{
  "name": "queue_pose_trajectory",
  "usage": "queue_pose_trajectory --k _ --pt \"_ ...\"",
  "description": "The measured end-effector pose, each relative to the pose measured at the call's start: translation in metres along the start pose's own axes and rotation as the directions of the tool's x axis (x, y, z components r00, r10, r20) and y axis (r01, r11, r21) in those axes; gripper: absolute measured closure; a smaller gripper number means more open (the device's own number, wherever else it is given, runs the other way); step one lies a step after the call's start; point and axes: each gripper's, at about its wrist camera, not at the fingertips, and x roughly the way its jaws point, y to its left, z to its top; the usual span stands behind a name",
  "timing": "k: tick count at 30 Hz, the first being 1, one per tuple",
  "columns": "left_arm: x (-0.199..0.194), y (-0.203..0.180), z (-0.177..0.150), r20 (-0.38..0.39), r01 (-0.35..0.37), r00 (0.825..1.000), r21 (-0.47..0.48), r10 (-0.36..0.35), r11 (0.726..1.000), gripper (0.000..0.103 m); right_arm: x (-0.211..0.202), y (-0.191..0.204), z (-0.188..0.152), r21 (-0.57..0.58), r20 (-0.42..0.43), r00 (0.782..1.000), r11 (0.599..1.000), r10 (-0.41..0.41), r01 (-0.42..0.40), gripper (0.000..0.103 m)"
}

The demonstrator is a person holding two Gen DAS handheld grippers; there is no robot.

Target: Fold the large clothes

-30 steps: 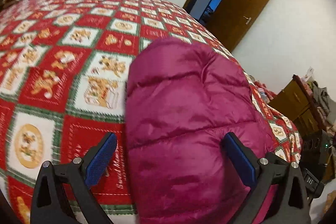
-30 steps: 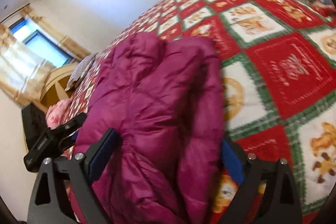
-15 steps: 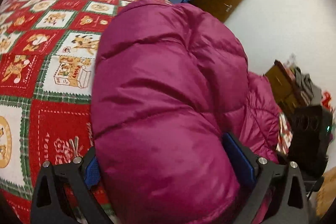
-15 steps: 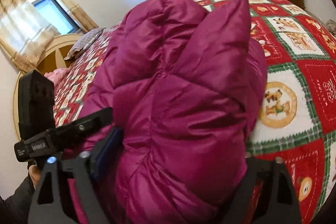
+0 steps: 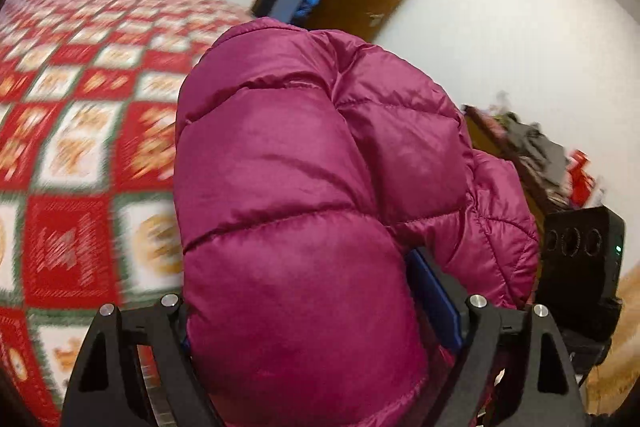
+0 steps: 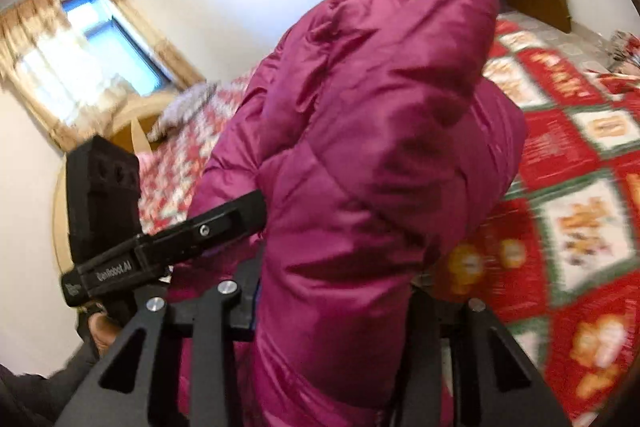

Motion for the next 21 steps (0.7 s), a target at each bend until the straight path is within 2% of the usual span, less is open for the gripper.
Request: queue_pose_trajectory --k 4,7,10,14,18,19,21 --pt "0.023 -0.06 0.022 -0.017 0.099 0.995 0.077 -0.098 0.992 0.017 -0.062 -0.019 0.014 0.018 0.084 0.994 0.998 -0.063 0.062 0.061" --pt "0.054 -0.095 0.031 -0.062 0.159 0.986 0.089 -0.154 0.983 0.017 -0.109 -0.038 0.023 0.019 0.117 0.978 0.985 -0.171 0.17 0.061" --pt "0.094 -0.133 0.028 -0.109 0.195 0.977 0.098 -0.185 0.976 0.017 -0.137 -0.068 0.024 0.052 0.127 0.962 0.97 -0.241 0.236 0.061" --pt "0.153 -0.149 0.022 -0.201 0.171 0.968 0.082 -0.151 0.982 0.017 -0.146 -0.129 0.019 0.15 0.093 0.952 0.949 -0.293 0.278 0.062" --pt "0.196 -0.15 0.009 -0.268 0.063 0.963 0.092 -0.036 0.994 0.017 -0.127 -0.18 0.01 0.229 0.041 0.956 0.934 -0.291 0.275 0.061" --pt "0.202 -0.149 0.006 -0.275 0.034 0.961 0.096 -0.006 0.995 0.017 -0.121 -0.191 0.008 0.244 0.035 0.956 0.93 -0.291 0.274 0.057" --pt "0.205 -0.147 0.001 -0.273 0.003 0.962 0.096 0.023 0.995 0.015 -0.113 -0.209 0.003 0.289 0.036 0.951 0.914 -0.308 0.285 0.032"
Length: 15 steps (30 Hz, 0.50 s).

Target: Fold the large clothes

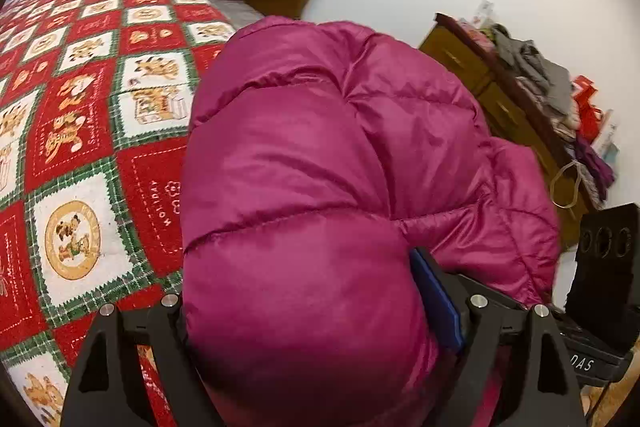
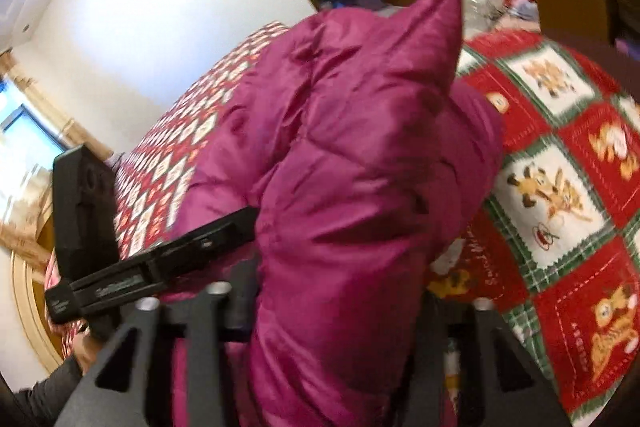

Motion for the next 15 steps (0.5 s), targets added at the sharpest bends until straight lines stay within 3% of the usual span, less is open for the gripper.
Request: queue_pose_trajectory --k 4,7,10,12,13,15 --pt "0.005 -0.006 -0.004 -0.008 -0.052 0.999 0.004 0.052 0.999 0.004 0.006 -0.025 -0.001 0.117 -0.002 0.999 0.992 0.036 -0.036 0.027" --pt "0.009 -0.009 -0.008 0.003 -0.094 0.996 0.02 0.094 0.995 0.001 -0.03 -0.039 0.0 0.13 0.097 0.993 0.99 -0.06 0.048 0.027" --pt "0.019 -0.003 -0.003 0.004 -0.113 0.994 0.021 0.113 0.993 0.001 -0.075 -0.029 0.004 0.103 0.251 0.945 0.976 -0.211 0.191 0.027" --pt "0.022 -0.002 -0.002 0.008 -0.13 0.991 0.024 0.13 0.991 0.001 -0.088 -0.02 0.015 0.057 0.305 0.923 0.972 -0.235 0.229 0.028" --pt "0.023 -0.003 -0.001 0.011 -0.142 0.99 0.032 0.142 0.989 0.001 -0.088 -0.011 0.022 0.022 0.311 0.919 0.969 -0.242 0.248 0.03" --pt "0.024 -0.006 0.0 0.019 -0.172 0.985 0.056 0.171 0.984 0.001 -0.075 0.006 0.036 -0.032 0.301 0.922 0.964 -0.243 0.265 0.047"
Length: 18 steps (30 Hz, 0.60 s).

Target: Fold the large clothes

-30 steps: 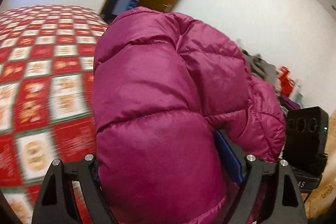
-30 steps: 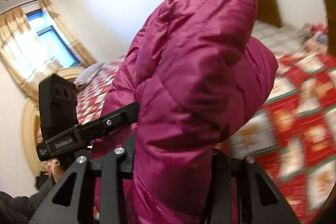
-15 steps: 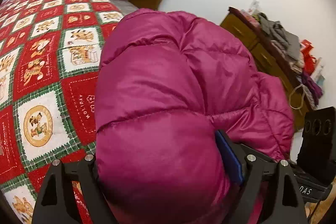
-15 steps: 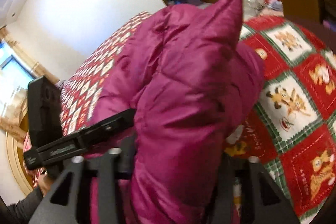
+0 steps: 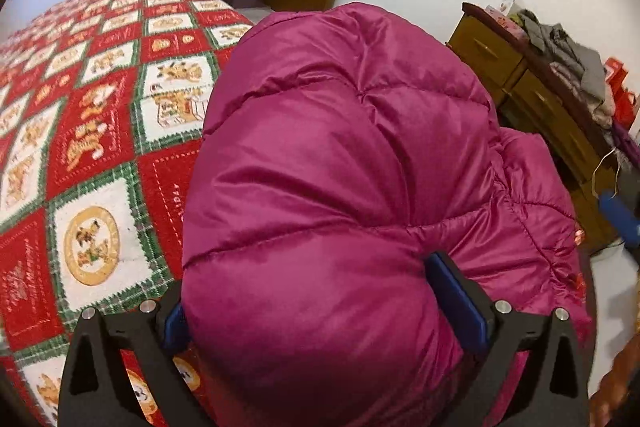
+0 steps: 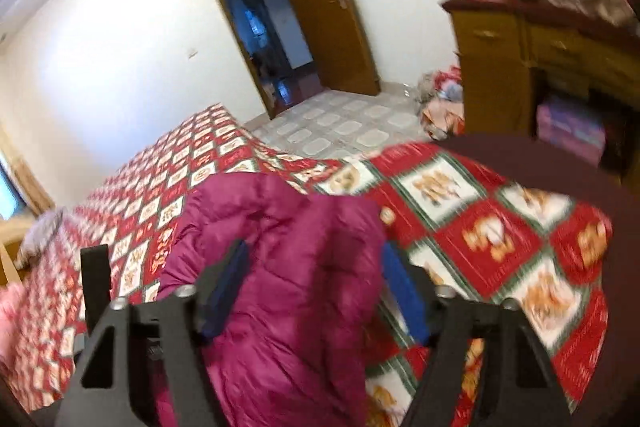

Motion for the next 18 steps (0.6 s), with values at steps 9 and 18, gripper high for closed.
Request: queue_pose_trajectory --k 9,18 --pt "0.004 -0.005 0.002 0.01 -0.061 0.998 0.037 0.06 0.997 0.001 0.066 0.034 -0.029 -0.123 -0.139 0.984 0.988 -0.114 0.097 0.056" --pt "0.009 -0.021 0.002 0.042 -0.162 0.986 0.081 0.159 0.983 0.001 0.086 0.015 -0.041 -0.14 -0.188 0.969 0.981 -0.158 0.132 0.056"
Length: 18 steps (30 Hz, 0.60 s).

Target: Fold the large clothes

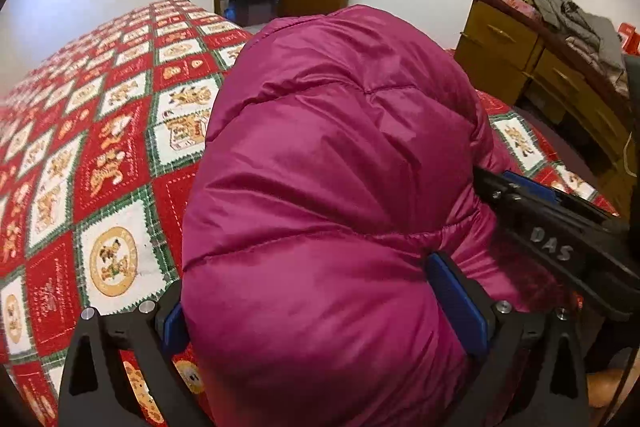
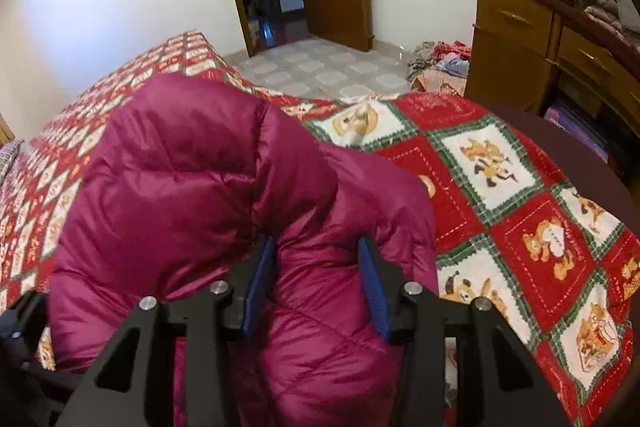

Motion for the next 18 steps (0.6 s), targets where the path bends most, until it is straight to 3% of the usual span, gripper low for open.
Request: queue_pose_trajectory --k 10,13,15,18 --pt "0.004 -0.008 0.0 0.021 -0.067 0.998 0.022 0.067 0.997 0.001 0.014 -0.017 -0.002 0.026 -0.016 0.998 0.998 0.058 -0.057 0.055" --pt "0.003 -0.008 -0.001 0.02 -0.063 0.998 0.023 0.063 0.998 0.001 0.011 -0.013 -0.003 0.007 -0.011 1.0 1.0 0.025 -0.025 0.052" --pt "0.0 -0.008 -0.001 0.014 -0.06 0.998 0.028 0.06 0.998 0.001 0.006 -0.009 -0.004 -0.01 -0.005 1.0 1.0 -0.023 0.023 0.042" --pt "-0.007 -0.006 -0.001 -0.013 -0.039 0.999 0.037 0.039 0.999 0.001 -0.006 -0.012 -0.007 0.003 -0.007 0.999 0.999 -0.051 0.051 0.037"
